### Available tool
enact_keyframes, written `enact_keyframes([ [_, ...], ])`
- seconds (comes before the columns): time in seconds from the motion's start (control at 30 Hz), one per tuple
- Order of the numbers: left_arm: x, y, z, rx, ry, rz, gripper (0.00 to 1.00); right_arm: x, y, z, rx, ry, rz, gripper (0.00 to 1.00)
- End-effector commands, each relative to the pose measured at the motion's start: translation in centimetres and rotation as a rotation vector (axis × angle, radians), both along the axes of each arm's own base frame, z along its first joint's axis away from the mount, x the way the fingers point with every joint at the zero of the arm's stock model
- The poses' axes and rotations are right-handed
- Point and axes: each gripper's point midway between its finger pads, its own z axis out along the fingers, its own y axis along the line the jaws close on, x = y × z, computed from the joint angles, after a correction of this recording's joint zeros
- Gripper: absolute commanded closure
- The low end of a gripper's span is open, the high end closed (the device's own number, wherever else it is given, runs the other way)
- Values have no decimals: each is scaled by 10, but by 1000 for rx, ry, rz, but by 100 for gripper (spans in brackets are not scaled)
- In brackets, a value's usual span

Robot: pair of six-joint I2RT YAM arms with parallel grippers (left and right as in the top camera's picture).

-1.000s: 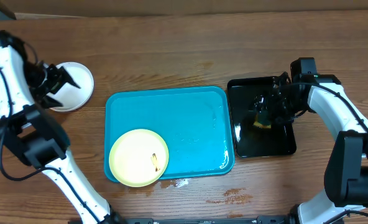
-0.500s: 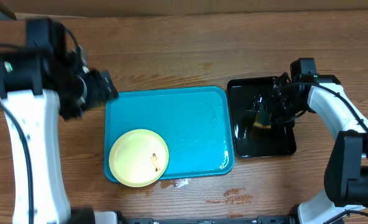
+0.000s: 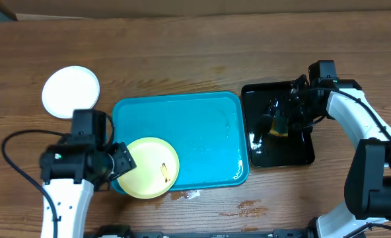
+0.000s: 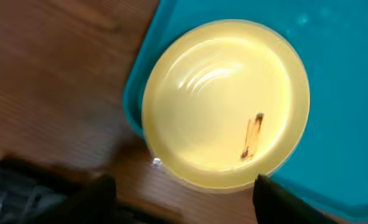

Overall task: Clean dirty plates on tray and stack at the side
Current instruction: 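Move the left gripper to the yellow plate on the teal tray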

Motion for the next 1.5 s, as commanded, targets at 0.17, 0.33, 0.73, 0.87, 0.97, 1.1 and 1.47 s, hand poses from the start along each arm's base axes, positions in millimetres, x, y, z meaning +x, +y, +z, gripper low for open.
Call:
enact_keyframes([
  [0.17, 8, 8, -71, 10, 60, 89, 26, 2, 1, -1, -7, -7, 6, 0],
  [0.33, 11, 17, -98, 17, 119, 122, 28, 2, 1, -1, -7, -7, 6, 0],
  [0.73, 4, 19, -113, 19, 194, 57, 41, 2, 1, -1, -7, -7, 7, 0],
  [0.87, -2, 17, -120, 6, 211, 55, 45, 2, 1, -1, -7, -7, 6, 0],
  [0.97, -6, 17, -125, 6, 217, 55, 46, 2, 1, -1, -7, -7, 6, 0],
  [1.1, -6, 16, -127, 6, 215, 55, 61, 2, 1, -1, -7, -7, 6, 0],
  [1.47, 7, 14, -130, -6, 157, 14, 85, 2, 1, -1, -7, -7, 6, 0],
])
